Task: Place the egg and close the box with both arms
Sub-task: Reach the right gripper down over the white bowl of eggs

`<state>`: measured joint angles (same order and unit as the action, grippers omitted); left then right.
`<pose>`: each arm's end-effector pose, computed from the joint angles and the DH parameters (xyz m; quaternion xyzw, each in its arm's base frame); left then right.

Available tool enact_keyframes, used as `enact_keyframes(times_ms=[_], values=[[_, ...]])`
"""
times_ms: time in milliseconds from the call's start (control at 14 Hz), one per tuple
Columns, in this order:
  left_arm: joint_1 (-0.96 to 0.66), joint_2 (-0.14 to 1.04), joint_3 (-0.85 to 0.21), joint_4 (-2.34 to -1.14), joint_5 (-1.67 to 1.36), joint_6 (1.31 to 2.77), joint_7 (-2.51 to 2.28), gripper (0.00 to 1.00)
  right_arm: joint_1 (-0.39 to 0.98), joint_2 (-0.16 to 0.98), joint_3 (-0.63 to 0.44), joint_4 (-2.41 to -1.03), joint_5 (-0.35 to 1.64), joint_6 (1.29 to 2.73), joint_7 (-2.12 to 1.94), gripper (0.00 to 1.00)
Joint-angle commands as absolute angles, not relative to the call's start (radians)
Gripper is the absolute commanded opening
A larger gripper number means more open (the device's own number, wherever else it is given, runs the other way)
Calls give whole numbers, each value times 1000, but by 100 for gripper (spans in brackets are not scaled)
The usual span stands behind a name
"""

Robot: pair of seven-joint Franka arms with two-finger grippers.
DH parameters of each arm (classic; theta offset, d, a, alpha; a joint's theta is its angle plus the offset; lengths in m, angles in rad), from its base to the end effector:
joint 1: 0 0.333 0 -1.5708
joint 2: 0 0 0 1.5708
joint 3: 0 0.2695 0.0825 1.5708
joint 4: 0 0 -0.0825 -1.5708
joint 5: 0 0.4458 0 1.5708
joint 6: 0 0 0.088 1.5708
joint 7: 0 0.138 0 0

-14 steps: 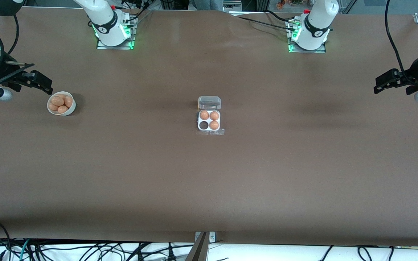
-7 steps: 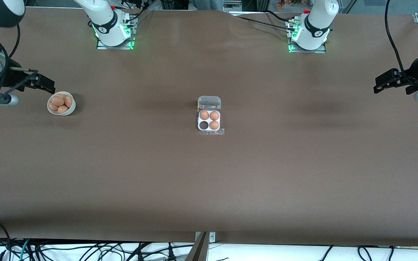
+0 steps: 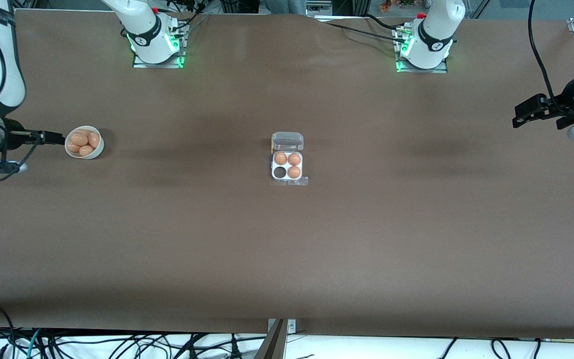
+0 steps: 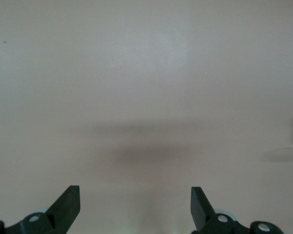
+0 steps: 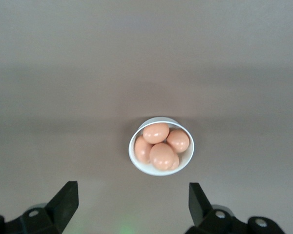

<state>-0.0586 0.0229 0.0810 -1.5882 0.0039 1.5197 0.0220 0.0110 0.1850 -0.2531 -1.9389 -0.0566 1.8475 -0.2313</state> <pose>0.6123 0.0139 0.5196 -0.9990 -0.0002 0.0457 0.0019 0.5817 -0.1506 0.2659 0.9896 0.0049 -0.1427 0.0160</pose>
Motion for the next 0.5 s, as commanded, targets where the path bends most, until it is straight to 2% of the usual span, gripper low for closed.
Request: enact_keyframes(times_ms=[0, 214, 429], values=[[-58, 25, 80, -1566, 14, 1499, 28, 100, 14, 62, -267, -2158, -63, 2024, -285, 100], [-58, 25, 78, -1566, 14, 1499, 28, 100, 14, 54, -354, -2314, -63, 2268, -434, 100], [-60, 26, 80, -1566, 14, 1499, 28, 100, 14, 66, -380, -2376, -61, 2344, -453, 100]])
